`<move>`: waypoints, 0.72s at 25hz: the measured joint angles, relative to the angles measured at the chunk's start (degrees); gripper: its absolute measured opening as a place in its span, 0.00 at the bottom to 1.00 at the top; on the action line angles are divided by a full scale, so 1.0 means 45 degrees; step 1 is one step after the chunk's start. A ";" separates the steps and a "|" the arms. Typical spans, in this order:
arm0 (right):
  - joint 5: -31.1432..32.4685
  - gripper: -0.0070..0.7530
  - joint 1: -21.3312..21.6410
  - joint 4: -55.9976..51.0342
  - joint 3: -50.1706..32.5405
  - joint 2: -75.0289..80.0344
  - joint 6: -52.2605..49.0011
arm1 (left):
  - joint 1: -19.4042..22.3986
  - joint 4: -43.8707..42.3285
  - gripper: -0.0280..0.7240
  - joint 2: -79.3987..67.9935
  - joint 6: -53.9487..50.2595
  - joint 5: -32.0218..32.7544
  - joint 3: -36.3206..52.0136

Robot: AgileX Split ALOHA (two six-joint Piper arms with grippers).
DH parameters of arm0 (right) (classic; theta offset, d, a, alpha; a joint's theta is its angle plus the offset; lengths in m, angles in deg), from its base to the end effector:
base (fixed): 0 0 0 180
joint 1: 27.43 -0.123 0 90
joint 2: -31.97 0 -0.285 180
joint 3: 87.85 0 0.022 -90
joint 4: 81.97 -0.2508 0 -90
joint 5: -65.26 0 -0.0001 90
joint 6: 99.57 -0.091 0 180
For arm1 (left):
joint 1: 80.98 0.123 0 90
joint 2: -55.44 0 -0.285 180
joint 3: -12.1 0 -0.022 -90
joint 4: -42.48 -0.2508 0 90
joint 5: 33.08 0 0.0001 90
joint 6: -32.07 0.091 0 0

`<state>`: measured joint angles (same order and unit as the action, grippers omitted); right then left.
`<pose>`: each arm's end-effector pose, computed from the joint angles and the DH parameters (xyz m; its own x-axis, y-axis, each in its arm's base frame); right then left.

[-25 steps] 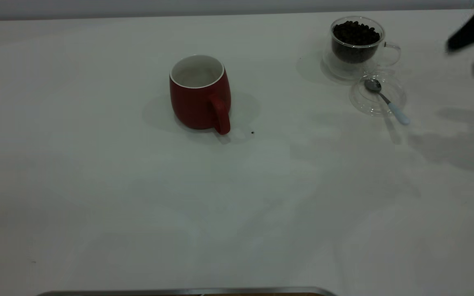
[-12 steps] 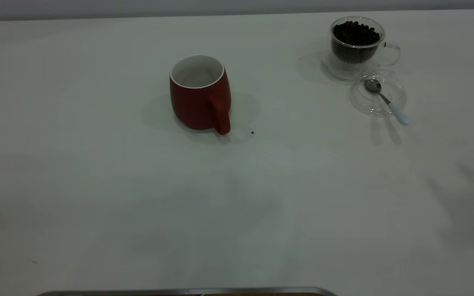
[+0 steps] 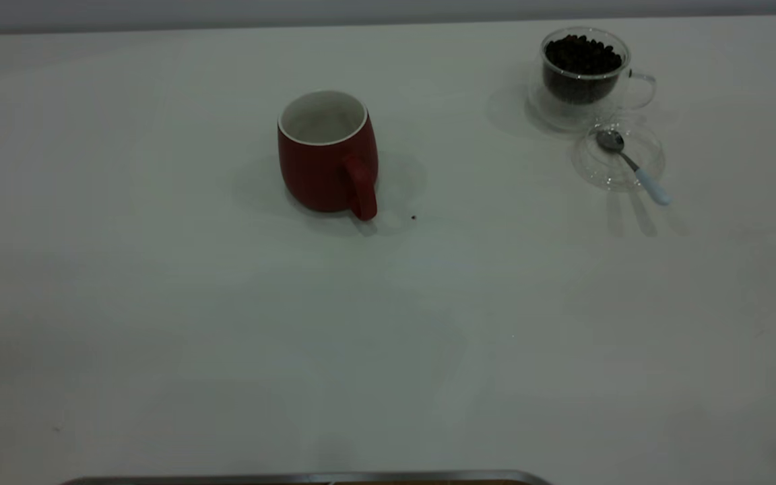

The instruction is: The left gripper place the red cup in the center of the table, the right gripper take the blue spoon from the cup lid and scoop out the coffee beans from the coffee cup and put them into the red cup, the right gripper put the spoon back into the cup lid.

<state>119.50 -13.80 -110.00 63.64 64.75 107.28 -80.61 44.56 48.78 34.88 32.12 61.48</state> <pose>0.0545 0.0225 0.3854 -0.3394 -0.0758 -0.9376 -0.1846 0.9827 -0.0127 -0.0096 -0.0031 0.2672 -0.5174 0.0304 -0.8552 0.0392 0.9992 0.0118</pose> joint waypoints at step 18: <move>0.2390 0.74 -0.2668 0.4836 -0.3980 -0.5692 -0.3838 | 0.0000 0.0000 0.64 0.0000 0.0011 0.0000 0.0000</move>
<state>130.26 -25.81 -88.24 45.73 39.13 90.01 -80.61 44.56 48.78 34.93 32.12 61.48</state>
